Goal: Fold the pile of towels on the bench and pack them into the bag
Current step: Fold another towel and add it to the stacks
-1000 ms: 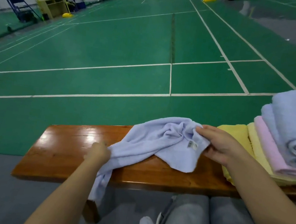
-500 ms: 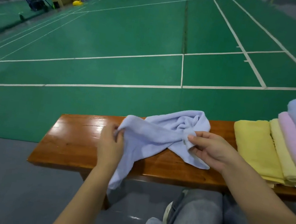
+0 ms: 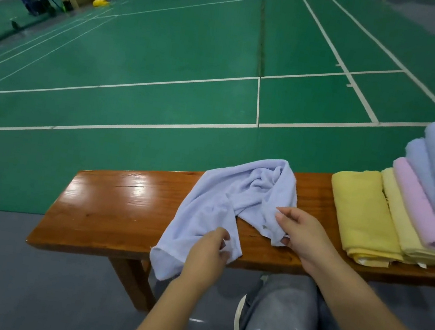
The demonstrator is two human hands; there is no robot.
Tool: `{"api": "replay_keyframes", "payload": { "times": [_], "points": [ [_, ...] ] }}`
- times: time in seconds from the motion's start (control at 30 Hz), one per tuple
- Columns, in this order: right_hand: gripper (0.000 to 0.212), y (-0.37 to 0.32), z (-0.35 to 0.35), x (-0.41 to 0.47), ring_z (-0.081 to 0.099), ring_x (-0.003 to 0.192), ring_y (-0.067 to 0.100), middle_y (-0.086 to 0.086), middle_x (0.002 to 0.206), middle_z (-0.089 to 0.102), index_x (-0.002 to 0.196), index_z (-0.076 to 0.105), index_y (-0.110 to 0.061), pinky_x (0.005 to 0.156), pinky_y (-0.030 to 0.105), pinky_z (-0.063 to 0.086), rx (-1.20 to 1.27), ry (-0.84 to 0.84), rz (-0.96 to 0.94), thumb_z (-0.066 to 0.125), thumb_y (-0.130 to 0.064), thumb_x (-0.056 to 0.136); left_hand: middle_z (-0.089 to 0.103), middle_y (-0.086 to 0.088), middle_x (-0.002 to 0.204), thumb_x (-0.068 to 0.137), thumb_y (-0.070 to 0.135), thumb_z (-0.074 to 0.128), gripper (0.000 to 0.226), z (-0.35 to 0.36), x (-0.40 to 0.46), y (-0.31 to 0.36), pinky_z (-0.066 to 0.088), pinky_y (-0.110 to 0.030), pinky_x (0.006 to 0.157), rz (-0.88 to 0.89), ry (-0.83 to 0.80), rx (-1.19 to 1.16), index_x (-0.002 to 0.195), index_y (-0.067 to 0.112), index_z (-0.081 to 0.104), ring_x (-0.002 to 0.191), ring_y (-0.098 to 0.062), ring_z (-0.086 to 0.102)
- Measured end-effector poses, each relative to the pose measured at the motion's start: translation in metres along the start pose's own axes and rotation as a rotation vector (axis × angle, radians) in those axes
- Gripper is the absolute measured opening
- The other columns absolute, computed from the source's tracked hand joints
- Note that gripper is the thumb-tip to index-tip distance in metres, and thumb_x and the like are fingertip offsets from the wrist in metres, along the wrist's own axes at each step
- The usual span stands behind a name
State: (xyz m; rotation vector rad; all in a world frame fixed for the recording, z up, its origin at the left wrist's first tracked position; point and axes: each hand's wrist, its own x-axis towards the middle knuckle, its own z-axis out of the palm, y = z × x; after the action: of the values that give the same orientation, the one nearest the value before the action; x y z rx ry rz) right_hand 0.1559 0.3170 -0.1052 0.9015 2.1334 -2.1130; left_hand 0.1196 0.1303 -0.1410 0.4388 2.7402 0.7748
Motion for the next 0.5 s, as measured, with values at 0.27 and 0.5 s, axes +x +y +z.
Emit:
{"api": "replay_keyframes", "payload": {
  "times": [0.27, 0.5],
  "points": [
    [0.031, -0.007, -0.007, -0.019, 0.065, 0.093, 0.012, 0.005, 0.105, 0.066, 0.119, 0.063, -0.010, 0.071, 0.017, 0.055, 0.045, -0.123, -0.133, 0.057, 0.001, 0.091, 0.065, 0.005, 0.067, 0.087, 0.023, 0.070, 0.013, -0.018, -0.010, 0.061, 0.047, -0.020, 0.064, -0.080, 0.334, -0.722, 0.076, 0.019, 0.063, 0.062, -0.002, 0.057],
    [0.020, -0.020, -0.014, -0.036, 0.064, 0.060, -0.001, -0.006, 0.071, 0.069, 0.081, 0.064, -0.026, 0.056, 0.012, 0.049, 0.027, 0.015, -0.291, 0.066, -0.008, 0.087, 0.063, 0.017, 0.084, 0.092, 0.018, 0.063, 0.005, -0.007, -0.026, 0.093, 0.045, -0.008, 0.069, 0.160, 0.383, -0.503, 0.094, 0.022, 0.066, 0.085, 0.001, 0.058]
  ]
}}
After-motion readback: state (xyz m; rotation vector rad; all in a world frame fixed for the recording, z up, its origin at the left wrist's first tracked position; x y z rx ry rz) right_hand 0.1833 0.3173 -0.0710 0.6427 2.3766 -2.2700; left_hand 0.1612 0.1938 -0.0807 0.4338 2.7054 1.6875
